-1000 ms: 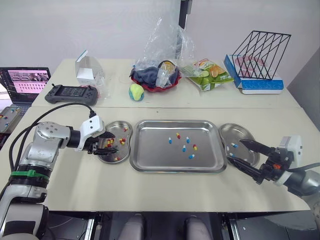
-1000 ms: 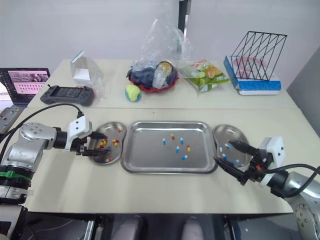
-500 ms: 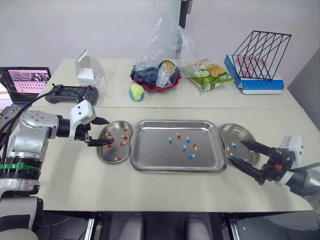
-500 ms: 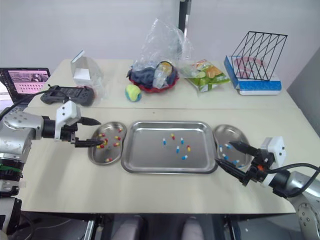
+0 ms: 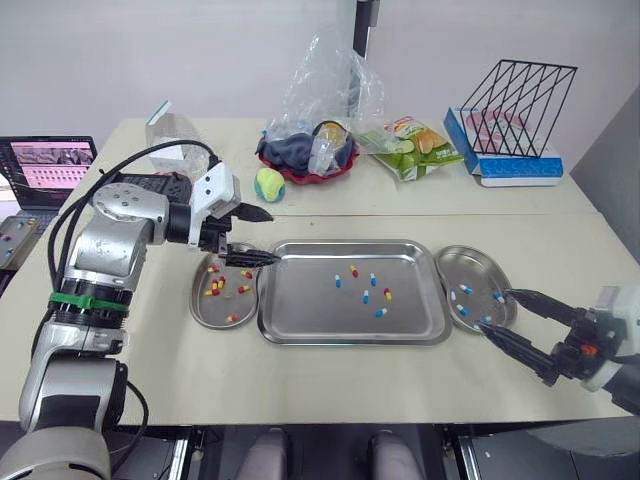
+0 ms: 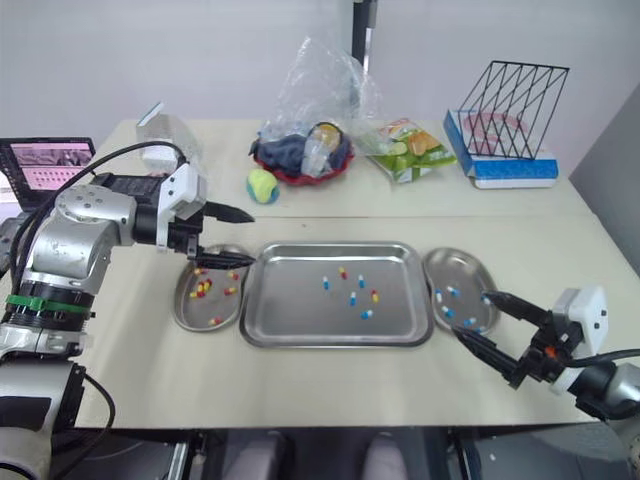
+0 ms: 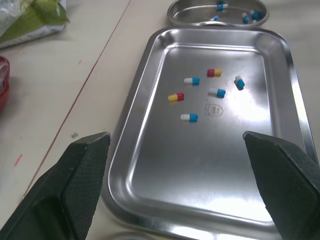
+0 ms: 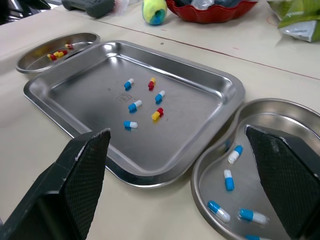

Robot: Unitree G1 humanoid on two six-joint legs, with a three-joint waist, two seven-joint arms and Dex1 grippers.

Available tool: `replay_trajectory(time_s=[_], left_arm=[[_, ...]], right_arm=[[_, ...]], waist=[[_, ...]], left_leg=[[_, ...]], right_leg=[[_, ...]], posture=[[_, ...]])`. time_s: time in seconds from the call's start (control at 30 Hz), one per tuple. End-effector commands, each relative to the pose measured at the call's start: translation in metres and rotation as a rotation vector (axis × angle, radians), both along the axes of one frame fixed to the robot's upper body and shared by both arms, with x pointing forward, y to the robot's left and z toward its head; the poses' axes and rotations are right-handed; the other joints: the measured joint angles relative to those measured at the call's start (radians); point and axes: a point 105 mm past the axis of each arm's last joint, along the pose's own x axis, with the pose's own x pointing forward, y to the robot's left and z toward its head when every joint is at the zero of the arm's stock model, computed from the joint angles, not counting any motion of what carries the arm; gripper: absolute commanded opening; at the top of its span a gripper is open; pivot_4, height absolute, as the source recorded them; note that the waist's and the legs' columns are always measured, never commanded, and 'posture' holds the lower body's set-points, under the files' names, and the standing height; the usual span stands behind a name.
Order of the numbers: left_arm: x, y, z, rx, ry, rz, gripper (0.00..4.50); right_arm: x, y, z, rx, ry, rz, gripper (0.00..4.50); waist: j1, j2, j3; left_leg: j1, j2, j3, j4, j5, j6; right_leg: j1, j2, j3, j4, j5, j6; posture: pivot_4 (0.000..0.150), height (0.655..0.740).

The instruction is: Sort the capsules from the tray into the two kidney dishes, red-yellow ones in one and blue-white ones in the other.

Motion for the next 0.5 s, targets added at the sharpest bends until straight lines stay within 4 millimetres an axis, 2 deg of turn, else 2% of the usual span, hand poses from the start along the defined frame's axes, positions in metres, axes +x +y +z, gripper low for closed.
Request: replay_trajectory(time_s=[0.03,0.23,0.5], left_arm=[[-0.003,-0.018,0.001,0.009,-0.019,-0.065,4.48],[-0.004,-0.030,-0.019,0.037,0.002,-0.095,4.48],[-0.005,-0.028,-0.033,0.038,0.034,-0.070,4.48]], right_arm=[[-0.010,-0.007,0.012,-0.024,-0.060,-0.054,4.50],[-0.018,-0.012,0.012,-0.035,-0.059,-0.100,4.50],[-0.020,-0.014,0.013,-0.039,-0.054,-0.114,4.50]], waist=[[0.004,0.000,0.000],[-0.002,0.000,0.000],[0.002,0.000,0.000]], left_leg=[[0.000,0.000,0.000,0.000,0.000,0.000],[0.000,0.000,0.000,0.000,0.000,0.000],[0.000,0.000,0.000,0.000,0.000,0.000]], right_leg=[[0.000,0.000,0.000,-0.001,0.000,0.000],[0.000,0.000,0.000,-0.003,0.000,0.000],[0.000,0.000,0.000,-0.003,0.000,0.000]], posture=[[0.150,0.7346],[0.150,0.7346],[0.150,0.7346]])
